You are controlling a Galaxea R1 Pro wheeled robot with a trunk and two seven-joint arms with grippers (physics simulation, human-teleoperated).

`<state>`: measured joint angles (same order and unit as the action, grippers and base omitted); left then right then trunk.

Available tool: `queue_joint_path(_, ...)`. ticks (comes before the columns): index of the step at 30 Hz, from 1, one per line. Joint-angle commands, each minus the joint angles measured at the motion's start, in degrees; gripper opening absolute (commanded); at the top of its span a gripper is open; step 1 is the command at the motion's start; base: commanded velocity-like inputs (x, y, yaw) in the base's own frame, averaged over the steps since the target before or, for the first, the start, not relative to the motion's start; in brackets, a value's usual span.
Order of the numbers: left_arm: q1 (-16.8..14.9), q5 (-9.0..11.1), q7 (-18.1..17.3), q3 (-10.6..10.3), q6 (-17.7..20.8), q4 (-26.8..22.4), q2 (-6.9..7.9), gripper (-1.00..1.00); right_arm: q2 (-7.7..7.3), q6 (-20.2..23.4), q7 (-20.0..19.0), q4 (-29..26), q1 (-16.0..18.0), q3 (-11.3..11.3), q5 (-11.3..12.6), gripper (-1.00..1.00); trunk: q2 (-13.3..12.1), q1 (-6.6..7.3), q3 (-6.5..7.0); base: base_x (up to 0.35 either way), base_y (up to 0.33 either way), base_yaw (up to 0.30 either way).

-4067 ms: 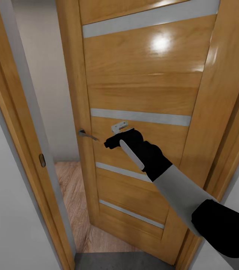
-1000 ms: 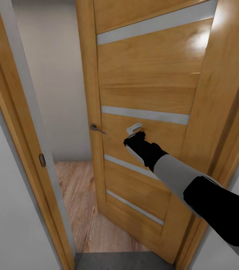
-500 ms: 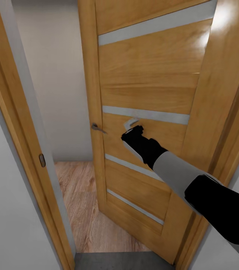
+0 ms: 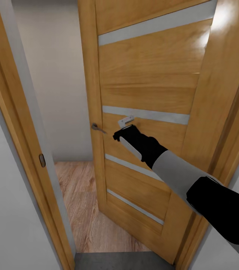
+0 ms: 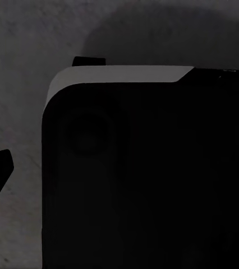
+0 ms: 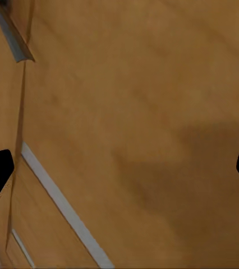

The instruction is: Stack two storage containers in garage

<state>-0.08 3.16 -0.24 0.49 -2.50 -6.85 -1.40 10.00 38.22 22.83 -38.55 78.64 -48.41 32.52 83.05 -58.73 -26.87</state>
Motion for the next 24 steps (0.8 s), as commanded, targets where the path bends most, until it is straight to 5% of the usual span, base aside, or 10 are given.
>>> queue_joint_path(1, 0.0, 0.3, 0.0, 0.0, -0.1, 0.0, -0.01, 1.0, 0.0, 0.0, 0.5, 0.0, 0.1, -0.2, 0.8, 1.0, 0.0, 0.0, -0.06, 0.0, 0.0, 0.0)
queue_joint_path(14, -0.1, 2.8, -0.2, 0.2, 0.0, 0.0, 0.04, 1.0, 0.0, -0.5, -0.8, 0.5, -3.0, -3.8, 4.5, 1.0, 0.0, 0.0, -0.06, 0.0, 0.0, 0.0)
queue_joint_path(24, -0.1, 5.3, -0.2, 0.1, 0.0, 0.1, 0.05, 1.0, 0.0, -1.4, -2.1, -1.4, -5.2, -5.9, 5.3, 1.0, 0.0, 0.0, -0.06, 0.0, 0.0, 0.0)
